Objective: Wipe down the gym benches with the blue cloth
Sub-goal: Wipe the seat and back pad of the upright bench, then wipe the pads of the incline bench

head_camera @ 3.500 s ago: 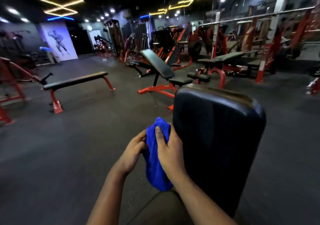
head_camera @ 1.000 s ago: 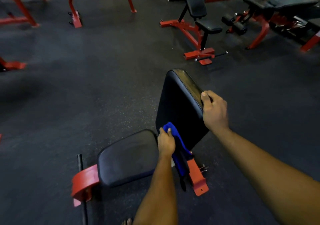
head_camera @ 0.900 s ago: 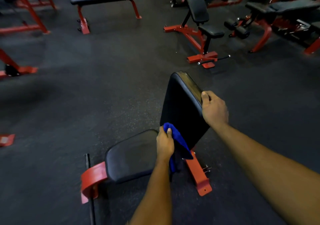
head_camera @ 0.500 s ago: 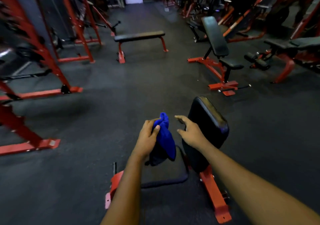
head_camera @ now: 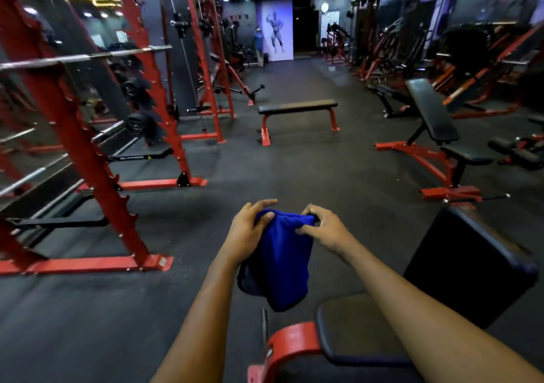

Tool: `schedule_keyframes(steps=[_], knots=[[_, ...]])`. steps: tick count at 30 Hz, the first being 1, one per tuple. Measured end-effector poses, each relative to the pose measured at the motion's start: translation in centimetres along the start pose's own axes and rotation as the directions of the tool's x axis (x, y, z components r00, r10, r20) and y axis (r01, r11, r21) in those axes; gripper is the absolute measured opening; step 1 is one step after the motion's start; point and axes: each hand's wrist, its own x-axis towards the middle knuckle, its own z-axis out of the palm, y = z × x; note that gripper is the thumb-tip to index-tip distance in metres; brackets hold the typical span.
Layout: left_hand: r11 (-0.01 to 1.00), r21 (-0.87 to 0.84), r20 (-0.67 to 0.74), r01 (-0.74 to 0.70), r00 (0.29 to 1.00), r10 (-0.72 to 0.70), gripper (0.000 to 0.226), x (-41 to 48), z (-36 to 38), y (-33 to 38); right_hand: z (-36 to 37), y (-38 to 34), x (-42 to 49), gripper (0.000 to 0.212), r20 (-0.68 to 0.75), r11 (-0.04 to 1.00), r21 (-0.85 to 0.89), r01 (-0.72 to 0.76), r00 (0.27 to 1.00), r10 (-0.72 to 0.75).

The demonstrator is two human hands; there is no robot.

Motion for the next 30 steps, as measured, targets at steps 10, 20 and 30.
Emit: schedule_keyframes(steps=[10,20,30], knots=[[0.978,0.207,0.23,-0.004,0.972,-0.044,0.049,4.1,-15.5,-11.3,12.9,-7.1,7.7,0.033,-0.121,0.998,-0.04,-0.039,0.992,0.034],[0.98,0.193,0.185,-0.046,0.983,0.01,0.034,15.1,-16.7,-19.4,16.9,-3.7,19.2,0.017,-0.127,0.986,-0.122,-0.112,0.987,0.096],[0.987,0.105,0.29,-0.12,0.953,0.085,0.033,37.1,-11.9,-25.6,13.0,2.1,38.5,0.015,-0.291,0.947,-0.11,-0.303,0.92,0.261]])
